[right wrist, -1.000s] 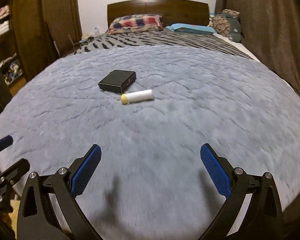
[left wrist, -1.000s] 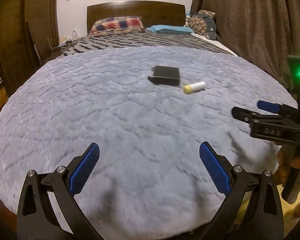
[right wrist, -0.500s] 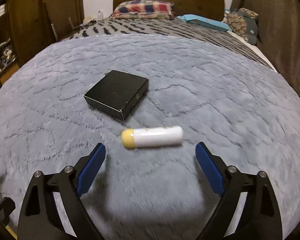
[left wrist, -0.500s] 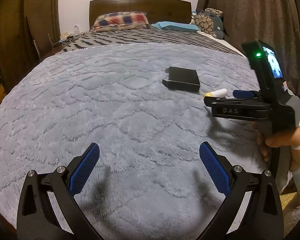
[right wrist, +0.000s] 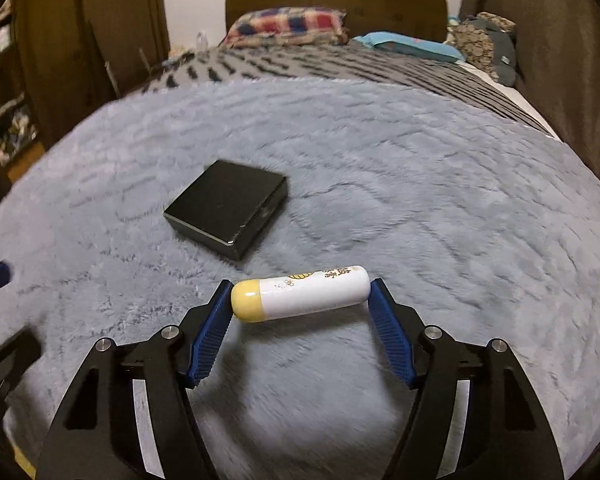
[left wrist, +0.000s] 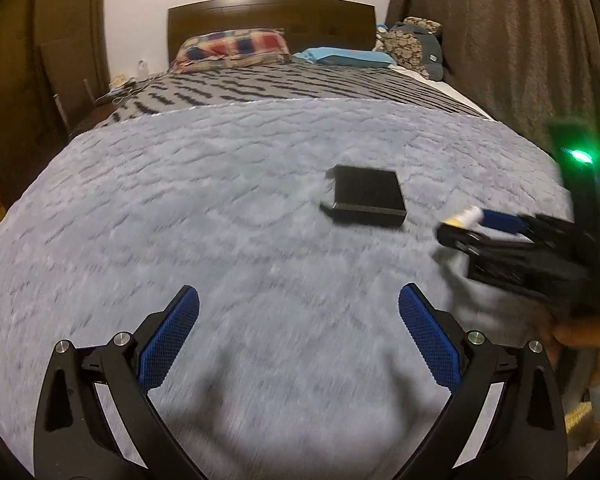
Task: Collect trash
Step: 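Grasp the yellow-capped white tube with the right gripper, then grasp the black box with the left gripper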
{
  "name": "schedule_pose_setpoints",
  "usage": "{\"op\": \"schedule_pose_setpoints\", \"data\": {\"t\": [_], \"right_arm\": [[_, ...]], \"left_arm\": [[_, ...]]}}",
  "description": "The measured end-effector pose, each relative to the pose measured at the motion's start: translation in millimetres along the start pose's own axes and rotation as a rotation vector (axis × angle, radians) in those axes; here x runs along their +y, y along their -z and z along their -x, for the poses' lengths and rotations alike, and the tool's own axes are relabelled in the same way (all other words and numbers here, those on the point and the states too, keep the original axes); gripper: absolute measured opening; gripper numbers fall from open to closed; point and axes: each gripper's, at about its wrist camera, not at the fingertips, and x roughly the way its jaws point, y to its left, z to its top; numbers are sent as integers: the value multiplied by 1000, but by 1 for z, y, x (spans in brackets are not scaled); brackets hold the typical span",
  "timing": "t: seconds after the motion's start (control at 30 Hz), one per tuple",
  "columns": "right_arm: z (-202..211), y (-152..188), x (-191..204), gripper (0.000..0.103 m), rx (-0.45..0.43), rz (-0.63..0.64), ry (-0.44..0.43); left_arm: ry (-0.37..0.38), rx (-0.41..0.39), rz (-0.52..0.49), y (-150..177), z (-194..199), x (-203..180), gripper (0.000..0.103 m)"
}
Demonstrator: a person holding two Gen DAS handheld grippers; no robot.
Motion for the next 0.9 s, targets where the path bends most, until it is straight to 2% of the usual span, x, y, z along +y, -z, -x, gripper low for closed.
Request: {"op": "schedule_pose_setpoints", "data": {"t": [0.17,0.4,0.63,0.77,0.8,0.83,0.9], "right_arm": [[25,17,-27,69,-40,-42,-1],[38,43,-60,69,-52,-93,-5],[41,53,-70,69,-54,-99,-15],[47,56,-68,69,-63,-91,-21],[49,57,-67,69,-65,-90,-21],[51,58,-67,69,-69,-90,-22],[57,58,-66,69,-77,-88,-22]], "left_arm": [[61,-1,21,-29,-40,-12,95],[83,32,-36,-63,-88,-45,95],[35,123,-108,-67,-132,-68,94],[21,149,-108,-64,-140,-69,81],[21,144,-106,-64,-138,-68,73],[20,138,-104,-64,-133,-67,69],[43,138,-92,-61,-123,-65,69]]}}
